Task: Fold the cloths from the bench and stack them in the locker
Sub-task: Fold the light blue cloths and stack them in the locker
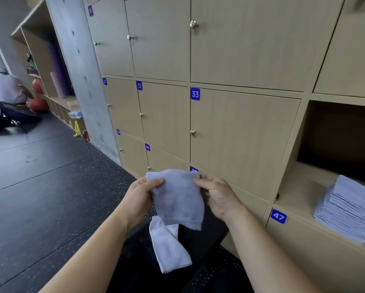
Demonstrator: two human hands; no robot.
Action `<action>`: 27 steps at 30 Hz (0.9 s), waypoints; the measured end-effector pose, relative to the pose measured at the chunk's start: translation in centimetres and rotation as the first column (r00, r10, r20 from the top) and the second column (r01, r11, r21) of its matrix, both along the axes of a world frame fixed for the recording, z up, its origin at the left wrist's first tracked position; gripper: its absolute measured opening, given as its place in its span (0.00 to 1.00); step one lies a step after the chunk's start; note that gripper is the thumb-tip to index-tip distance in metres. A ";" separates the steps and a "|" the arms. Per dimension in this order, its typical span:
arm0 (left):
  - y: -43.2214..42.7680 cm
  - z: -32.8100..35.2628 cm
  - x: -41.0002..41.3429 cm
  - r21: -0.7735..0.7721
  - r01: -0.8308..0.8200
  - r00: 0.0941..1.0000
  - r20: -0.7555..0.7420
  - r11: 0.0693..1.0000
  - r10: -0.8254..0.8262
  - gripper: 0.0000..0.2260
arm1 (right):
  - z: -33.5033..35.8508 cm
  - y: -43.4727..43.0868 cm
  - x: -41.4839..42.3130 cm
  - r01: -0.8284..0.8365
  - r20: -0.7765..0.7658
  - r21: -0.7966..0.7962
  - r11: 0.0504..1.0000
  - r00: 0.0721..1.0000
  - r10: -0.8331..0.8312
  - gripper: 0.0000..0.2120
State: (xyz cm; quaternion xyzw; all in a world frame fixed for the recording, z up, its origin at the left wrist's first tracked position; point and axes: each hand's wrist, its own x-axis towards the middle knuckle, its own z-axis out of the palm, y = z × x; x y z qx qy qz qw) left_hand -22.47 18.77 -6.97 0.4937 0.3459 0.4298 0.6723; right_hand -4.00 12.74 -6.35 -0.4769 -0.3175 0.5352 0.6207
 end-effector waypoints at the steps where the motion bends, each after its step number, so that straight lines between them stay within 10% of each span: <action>1: -0.1 0.1 -0.2 0.017 0.002 1.000 -0.017 1.000 -0.001 0.11 | 0.1 0.1 0.1 0.039 -0.015 0.027 0.999 0.999 -0.039 0.05; 8: -0.7 0.1 0.0 0.153 0.009 0.987 -0.157 0.988 0.016 0.10 | 0.7 0.2 -0.1 0.196 0.004 0.119 0.973 0.980 -0.198 0.03; 16: -0.6 0.8 0.6 0.402 -0.293 0.893 -0.209 0.867 0.399 0.11 | 1.3 0.2 0.3 0.329 0.156 0.216 0.919 0.918 -0.365 0.02; 27: -0.4 2.0 0.3 0.255 -0.284 0.954 -0.022 0.924 0.299 0.07 | 4.0 0.4 1.3 0.291 0.194 0.255 0.922 0.919 -0.343 0.09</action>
